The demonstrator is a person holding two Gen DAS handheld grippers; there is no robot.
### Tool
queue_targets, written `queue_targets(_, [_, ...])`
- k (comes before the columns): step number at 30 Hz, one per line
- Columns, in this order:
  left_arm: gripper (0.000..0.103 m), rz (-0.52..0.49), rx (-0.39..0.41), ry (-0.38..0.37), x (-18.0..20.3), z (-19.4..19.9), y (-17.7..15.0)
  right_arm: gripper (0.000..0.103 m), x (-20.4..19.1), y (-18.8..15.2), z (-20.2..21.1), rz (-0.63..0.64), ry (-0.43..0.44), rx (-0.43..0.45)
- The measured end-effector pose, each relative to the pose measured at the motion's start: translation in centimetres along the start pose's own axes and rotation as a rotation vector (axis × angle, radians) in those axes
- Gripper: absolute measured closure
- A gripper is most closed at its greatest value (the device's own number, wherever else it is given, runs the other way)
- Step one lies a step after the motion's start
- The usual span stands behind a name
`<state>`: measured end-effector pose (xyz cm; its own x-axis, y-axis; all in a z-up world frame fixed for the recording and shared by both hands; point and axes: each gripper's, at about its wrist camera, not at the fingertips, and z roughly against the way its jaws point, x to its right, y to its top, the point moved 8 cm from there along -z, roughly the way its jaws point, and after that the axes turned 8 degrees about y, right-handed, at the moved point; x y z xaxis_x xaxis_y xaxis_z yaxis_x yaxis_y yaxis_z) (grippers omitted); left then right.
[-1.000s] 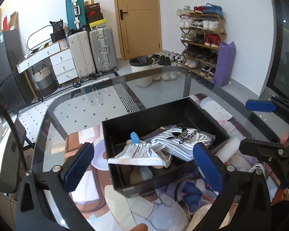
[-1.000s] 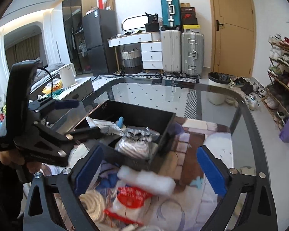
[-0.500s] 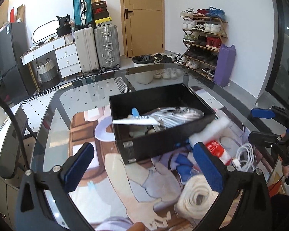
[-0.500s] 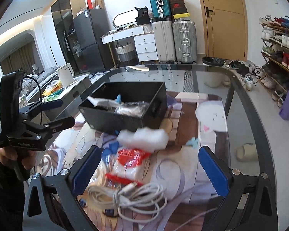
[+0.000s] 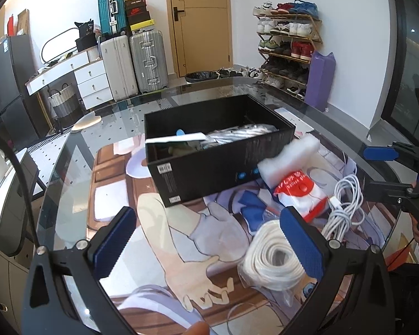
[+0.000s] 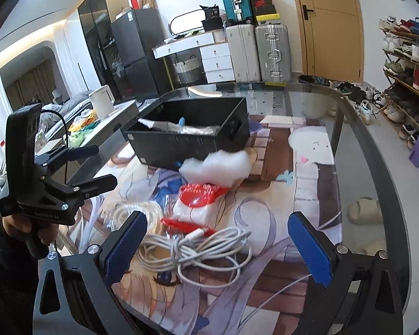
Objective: Organize soft objects
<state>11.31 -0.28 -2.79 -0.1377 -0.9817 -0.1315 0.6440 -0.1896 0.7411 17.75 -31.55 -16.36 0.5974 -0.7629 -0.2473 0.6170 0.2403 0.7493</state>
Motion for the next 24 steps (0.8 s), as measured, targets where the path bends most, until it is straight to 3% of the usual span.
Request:
queue_targets(12, [0.0,-0.045,-0.049,-0.04,1.5,-0.4,-2.6,0.001,-0.1,-2.9,-2.1,0.032,0.005,-0.096])
queue_targets(24, [0.0,-0.104,-0.074,-0.094,3.1,-0.2,-3.8,0.001,0.5,-3.5,-3.2,0.036,-0.014,-0.137])
